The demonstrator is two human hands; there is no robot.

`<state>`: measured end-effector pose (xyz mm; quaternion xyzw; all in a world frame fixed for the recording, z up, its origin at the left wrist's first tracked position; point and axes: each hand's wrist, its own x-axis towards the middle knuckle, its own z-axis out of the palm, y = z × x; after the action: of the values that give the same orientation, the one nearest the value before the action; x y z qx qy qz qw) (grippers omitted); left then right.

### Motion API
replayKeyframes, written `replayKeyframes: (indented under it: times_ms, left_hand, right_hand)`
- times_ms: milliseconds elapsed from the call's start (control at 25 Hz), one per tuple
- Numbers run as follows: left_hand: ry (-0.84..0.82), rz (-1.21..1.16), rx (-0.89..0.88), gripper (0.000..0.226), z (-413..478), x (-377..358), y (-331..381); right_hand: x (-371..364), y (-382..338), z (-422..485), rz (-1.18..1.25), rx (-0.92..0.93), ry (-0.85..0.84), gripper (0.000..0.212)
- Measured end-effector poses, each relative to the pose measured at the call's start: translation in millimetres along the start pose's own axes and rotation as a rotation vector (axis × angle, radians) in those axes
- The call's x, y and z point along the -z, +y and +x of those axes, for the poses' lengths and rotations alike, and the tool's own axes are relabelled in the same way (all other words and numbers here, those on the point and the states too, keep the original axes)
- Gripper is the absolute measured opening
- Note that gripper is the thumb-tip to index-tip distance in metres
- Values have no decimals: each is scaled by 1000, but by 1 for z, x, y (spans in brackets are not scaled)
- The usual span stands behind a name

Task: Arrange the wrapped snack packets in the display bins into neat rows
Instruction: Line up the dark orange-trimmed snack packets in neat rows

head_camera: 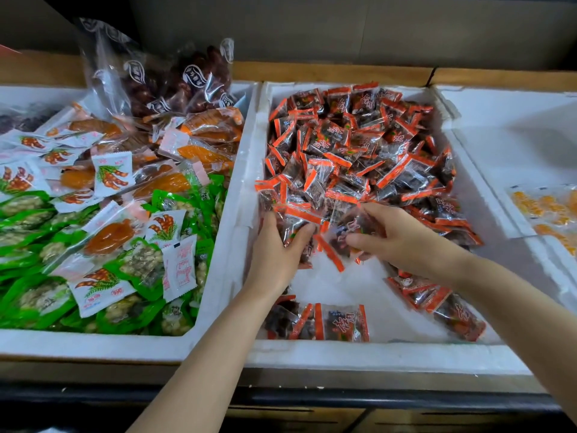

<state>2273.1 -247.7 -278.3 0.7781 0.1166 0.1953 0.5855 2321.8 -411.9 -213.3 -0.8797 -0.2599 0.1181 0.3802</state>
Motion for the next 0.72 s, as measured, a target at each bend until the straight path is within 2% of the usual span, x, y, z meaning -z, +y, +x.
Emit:
replayKeyframes:
  times_ms: [80, 120, 200, 240, 280, 360, 440, 520, 560, 640, 720]
  left_hand:
    - [-98, 63, 24, 34, -5, -1, 5]
    - [-143, 16, 69, 41, -8, 1, 8]
    - [-269, -152, 168, 69, -18, 5, 13]
    - [-312, -178, 166, 73, -25, 9, 14]
    - [-323, -165, 144, 67, -32, 14, 17]
    - [-279, -138, 91, 61, -40, 28, 24]
    - [-164, -167, 36, 55, -46, 44, 35]
    - [-18, -221, 16, 52, -47, 63, 37]
    - [39, -239, 14, 51, -47, 71, 35]
    - [117, -234, -11, 52, -52, 85, 31]
    - [176, -223, -13, 52, -59, 92, 26]
  right_hand:
    - [0, -3, 0, 49, 2, -35, 27]
    - [-2, -3, 1, 35, 0, -38, 32]
    - [-7, -6, 1, -78, 44, -48, 33]
    - [-9, -11, 0, -125, 79, -43, 33]
    - [-11, -14, -1, -122, 120, -33, 34]
    - [-16, -24, -6, -4, 189, -2, 45]
    - [-20, -30, -9, 180, 207, 50, 57]
    - [-28, -29, -9, 453, 108, 91, 52]
    - [-35, -26, -8, 465, 40, 87, 47]
    - [-56, -15, -2, 190, -81, 6, 38]
    - [-82, -7, 6, -7, -115, -81, 44]
